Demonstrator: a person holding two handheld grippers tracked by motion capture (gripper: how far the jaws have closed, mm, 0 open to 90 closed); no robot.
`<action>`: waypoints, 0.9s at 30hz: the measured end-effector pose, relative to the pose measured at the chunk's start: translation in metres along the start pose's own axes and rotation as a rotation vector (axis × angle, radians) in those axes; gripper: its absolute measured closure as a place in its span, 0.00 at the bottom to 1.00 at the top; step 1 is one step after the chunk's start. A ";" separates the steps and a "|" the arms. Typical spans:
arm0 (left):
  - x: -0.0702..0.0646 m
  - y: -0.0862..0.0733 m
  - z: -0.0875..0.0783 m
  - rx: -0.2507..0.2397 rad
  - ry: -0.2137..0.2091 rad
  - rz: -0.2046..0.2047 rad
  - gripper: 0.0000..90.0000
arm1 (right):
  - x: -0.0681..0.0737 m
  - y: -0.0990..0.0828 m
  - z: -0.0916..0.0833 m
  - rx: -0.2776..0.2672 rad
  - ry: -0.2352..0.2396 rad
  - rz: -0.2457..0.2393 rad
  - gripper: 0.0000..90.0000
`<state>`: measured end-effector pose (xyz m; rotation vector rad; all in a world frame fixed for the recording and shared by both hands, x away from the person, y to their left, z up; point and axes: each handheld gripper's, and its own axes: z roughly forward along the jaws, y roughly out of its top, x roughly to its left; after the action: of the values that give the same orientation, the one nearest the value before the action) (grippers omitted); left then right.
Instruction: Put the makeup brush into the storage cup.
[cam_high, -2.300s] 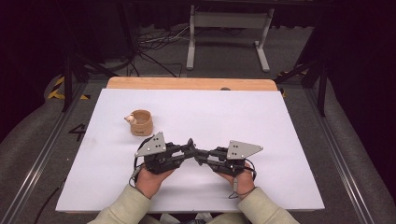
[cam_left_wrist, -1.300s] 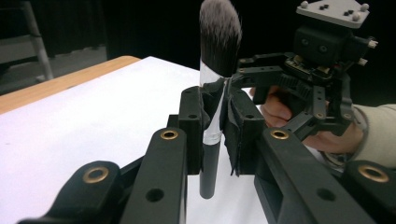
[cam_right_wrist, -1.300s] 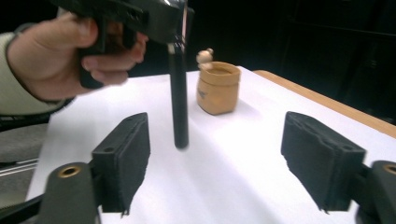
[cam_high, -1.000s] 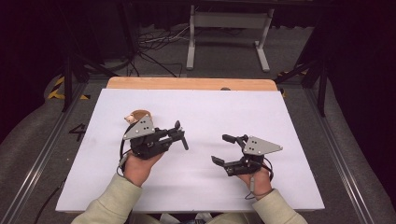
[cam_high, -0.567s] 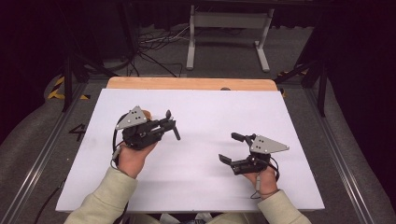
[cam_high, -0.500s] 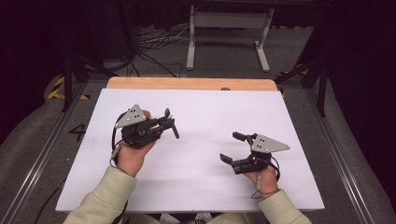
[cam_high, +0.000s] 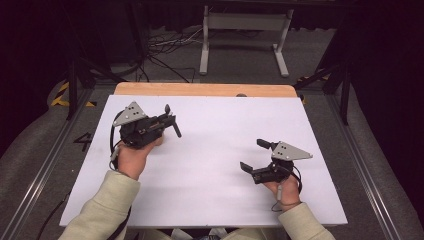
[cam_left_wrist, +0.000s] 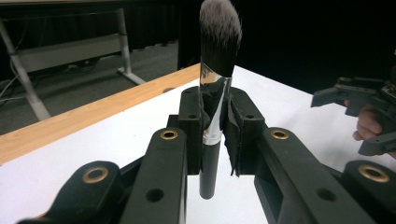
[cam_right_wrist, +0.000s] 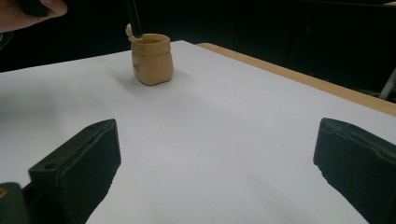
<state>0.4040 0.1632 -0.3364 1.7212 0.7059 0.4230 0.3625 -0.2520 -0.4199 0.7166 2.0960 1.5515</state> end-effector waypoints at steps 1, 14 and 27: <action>0.002 0.001 -0.001 0.002 0.005 0.000 0.87 | -0.001 0.000 0.000 0.003 -0.003 0.003 0.01; 0.020 0.000 -0.009 0.014 0.083 -0.018 0.87 | -0.006 -0.003 -0.004 0.008 -0.018 0.011 0.00; 0.032 -0.003 -0.014 0.030 0.204 -0.041 0.87 | -0.007 -0.005 -0.004 0.015 -0.016 0.013 0.00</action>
<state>0.4186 0.1949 -0.3382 1.7042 0.8969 0.5679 0.3648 -0.2604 -0.4232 0.7469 2.0982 1.5333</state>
